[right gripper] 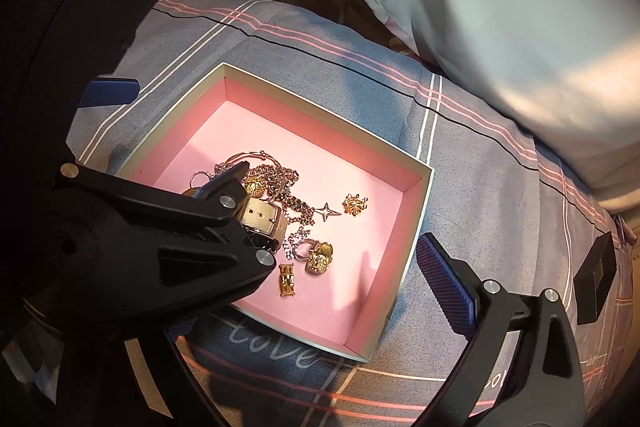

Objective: Organize jewelry

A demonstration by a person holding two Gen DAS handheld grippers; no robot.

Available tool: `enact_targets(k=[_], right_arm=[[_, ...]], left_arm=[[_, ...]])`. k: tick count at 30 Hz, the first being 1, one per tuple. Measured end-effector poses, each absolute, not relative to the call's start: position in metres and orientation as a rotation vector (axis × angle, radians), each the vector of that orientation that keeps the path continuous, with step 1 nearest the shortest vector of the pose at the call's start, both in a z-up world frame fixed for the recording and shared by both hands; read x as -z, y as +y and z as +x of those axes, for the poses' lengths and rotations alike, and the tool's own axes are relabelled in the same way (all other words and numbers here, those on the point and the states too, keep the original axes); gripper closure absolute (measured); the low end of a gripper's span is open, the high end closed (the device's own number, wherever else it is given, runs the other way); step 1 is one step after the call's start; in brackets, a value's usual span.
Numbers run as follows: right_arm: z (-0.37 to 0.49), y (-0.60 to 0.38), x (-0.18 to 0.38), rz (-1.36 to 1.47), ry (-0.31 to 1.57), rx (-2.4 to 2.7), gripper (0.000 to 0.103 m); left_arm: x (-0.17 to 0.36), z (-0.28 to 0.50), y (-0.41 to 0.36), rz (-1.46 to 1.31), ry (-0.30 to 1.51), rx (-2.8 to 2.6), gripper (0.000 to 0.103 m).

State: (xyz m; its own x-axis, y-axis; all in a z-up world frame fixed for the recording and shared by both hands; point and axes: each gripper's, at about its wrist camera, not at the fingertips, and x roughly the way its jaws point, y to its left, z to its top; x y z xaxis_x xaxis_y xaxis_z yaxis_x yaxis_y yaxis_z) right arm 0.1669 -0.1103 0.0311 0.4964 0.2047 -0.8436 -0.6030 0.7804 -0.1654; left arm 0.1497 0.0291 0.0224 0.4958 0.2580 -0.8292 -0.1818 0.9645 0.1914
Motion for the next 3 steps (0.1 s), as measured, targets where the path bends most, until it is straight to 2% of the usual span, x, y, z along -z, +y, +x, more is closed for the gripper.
enact_targets(k=[3], right_arm=[[0.1667,-0.1105,-0.0318,-0.481,0.931,-0.51,0.008]], left_arm=[[-0.0232,0.1493,0.0289,0.083,1.011,-0.261,0.006]])
